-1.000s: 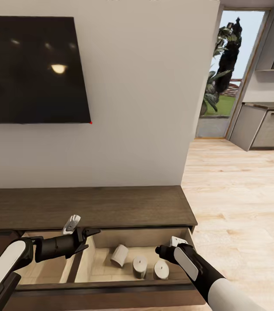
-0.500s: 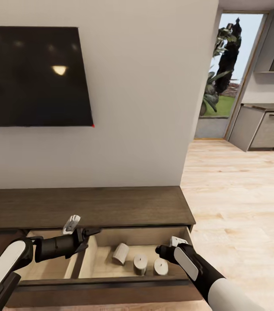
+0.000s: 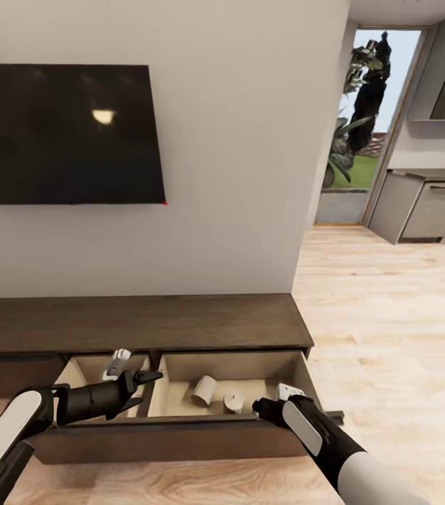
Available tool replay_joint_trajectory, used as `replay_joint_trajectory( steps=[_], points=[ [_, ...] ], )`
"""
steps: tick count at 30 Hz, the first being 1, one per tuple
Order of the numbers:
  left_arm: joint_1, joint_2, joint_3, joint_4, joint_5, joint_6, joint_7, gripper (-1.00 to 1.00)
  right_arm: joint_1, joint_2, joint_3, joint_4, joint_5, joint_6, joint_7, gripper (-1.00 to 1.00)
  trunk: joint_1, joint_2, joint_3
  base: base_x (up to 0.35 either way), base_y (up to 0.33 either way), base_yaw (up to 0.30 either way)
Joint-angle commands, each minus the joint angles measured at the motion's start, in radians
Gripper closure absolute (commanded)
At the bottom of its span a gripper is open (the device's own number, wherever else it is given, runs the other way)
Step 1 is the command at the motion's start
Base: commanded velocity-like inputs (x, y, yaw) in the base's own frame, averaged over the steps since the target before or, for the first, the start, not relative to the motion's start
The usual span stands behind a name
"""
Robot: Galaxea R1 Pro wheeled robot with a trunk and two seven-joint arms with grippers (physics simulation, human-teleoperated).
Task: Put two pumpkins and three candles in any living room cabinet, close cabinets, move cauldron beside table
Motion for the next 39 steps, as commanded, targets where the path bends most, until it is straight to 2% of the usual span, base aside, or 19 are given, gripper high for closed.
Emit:
replay_joint_trajectory(
  steps=[1,28,33,39],
  points=[
    [0.000,0.000,-0.001,-0.001,0.010,0.000,0.010,-1.00,-0.001,-0.001,0.004,-0.002,-0.009,0.001,-0.009,-1.00,-0.005,0.007,0.002,-0.314,0.087,0.000],
    [0.000,-0.001,-0.001,-0.001,0.012,0.000,0.009,-1.00,-0.001,-0.001,0.003,0.001,-0.010,0.000,-0.009,-1.00,-0.005,0.007,0.002,-0.321,0.007,0.000],
    [0.000,-0.002,-0.001,-0.001,0.012,0.000,0.009,-1.00,-0.001,-0.001,0.001,0.001,-0.010,0.000,-0.009,-1.00,0.015,-0.028,-0.013,-0.308,0.000,0.000],
    [0.000,-0.002,-0.001,-0.001,0.012,-0.001,0.010,-1.00,-0.001,-0.001,-0.053,0.002,-0.009,0.001,-0.009,-1.00,0.034,-0.063,-0.029,-0.088,0.000,0.000]
  ],
)
